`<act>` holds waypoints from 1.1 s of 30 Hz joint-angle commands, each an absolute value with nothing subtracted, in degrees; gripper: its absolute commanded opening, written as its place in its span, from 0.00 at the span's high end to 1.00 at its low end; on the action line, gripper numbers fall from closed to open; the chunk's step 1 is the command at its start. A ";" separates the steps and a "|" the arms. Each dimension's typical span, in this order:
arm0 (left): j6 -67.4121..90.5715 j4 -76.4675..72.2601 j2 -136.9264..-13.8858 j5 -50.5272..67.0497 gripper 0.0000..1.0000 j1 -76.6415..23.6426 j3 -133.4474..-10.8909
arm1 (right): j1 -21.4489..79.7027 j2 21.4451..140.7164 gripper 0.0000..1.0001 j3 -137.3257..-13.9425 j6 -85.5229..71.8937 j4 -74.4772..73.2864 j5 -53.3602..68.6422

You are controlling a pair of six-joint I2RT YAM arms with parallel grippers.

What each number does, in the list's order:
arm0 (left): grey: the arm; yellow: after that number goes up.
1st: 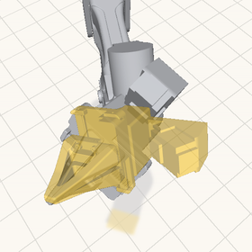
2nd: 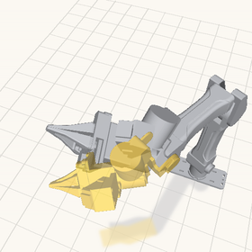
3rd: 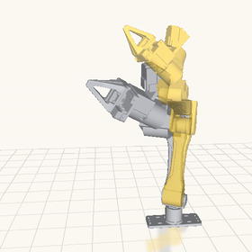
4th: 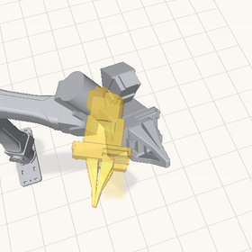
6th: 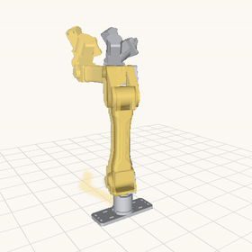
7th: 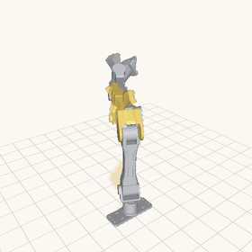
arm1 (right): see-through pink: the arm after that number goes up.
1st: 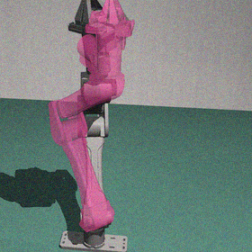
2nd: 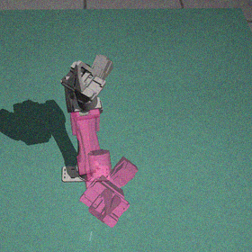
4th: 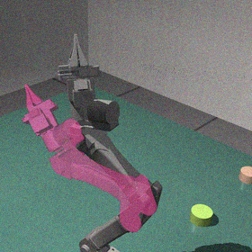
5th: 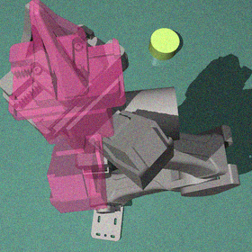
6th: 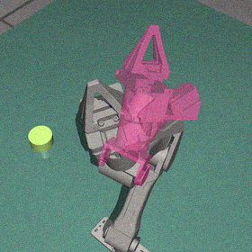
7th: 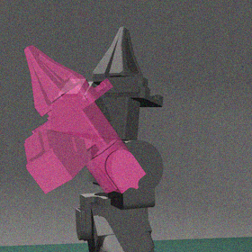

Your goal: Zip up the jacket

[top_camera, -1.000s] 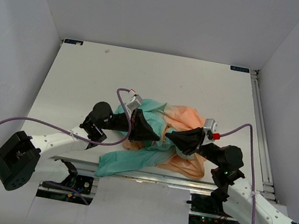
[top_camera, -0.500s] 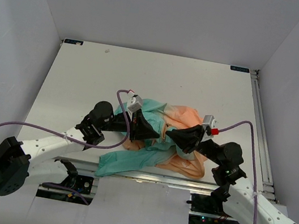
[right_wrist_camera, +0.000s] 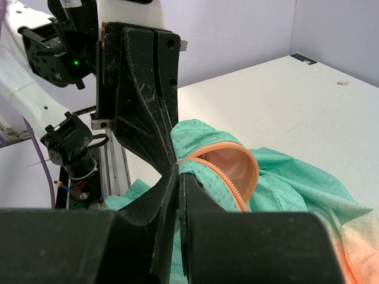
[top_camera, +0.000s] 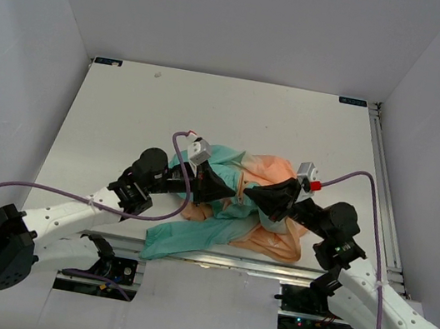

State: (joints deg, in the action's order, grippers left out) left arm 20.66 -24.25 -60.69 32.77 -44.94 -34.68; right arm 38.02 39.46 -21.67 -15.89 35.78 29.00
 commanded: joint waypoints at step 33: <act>23.86 -24.17 -58.53 32.64 0.52 -46.14 -35.90 | 38.32 42.23 0.92 -20.04 -18.59 45.35 28.52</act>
